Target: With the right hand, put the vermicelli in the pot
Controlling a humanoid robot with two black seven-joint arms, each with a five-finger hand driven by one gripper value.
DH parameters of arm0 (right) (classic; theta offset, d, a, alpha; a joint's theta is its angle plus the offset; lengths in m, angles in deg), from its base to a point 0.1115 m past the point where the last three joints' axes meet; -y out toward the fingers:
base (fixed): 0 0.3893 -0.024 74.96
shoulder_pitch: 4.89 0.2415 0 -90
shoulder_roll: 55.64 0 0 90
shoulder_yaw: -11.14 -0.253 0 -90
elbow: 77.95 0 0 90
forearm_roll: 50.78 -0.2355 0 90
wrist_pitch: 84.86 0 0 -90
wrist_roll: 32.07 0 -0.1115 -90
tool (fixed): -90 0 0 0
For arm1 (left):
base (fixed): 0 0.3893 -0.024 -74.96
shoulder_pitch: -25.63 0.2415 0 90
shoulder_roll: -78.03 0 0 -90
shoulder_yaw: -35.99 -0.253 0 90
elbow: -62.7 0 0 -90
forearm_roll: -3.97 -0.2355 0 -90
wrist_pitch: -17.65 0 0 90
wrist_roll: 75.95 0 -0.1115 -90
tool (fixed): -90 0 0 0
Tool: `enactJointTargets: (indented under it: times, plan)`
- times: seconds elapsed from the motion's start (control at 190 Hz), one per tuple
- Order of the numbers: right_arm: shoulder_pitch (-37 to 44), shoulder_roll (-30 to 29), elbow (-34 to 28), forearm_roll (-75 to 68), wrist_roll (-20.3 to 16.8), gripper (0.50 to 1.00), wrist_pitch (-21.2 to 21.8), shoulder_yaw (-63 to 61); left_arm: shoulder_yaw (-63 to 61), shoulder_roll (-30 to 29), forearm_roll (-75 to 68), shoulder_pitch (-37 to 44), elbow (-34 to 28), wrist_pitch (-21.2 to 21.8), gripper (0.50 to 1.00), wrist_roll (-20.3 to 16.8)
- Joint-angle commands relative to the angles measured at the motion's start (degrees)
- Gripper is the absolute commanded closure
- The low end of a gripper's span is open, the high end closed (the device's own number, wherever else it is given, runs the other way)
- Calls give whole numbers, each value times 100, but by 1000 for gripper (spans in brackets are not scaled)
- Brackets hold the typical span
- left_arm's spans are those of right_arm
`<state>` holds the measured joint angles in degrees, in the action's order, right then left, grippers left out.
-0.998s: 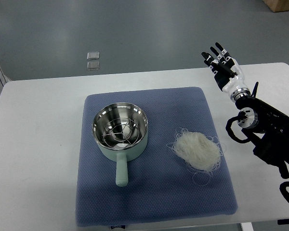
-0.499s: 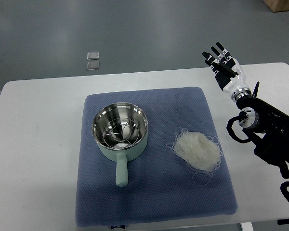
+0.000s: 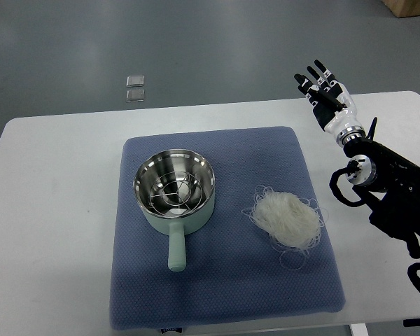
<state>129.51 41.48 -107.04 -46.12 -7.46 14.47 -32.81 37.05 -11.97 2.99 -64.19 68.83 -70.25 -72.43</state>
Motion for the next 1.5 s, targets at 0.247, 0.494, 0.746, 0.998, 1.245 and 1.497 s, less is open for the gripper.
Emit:
enactJointTargets:
  times: [0.247,0.494,0.746,0.998,1.245,1.497]
  plan:
    - [-1,44,-79,26,0,576,-2,26,0,0,1,0,2,1,500,0]
    - [16,272,-123,97,0,576,7,44,0,0,1,0,2,1,500,0]
    - [104,755,-799,1300,-9,576,60,123,0,0,1,0,2,1,500,0]
    - [166,1257,-1468,3551,-9,576,508,141,0,0,1,0,2,1,500,0]
    - [254,2039,-1977,5352,26,576,1905,299,0,0,1,0,2,1,500,0]
    - [667,2285,-2672,6680,351,579,2567,404,0,0,1,0,2,1,500,0]
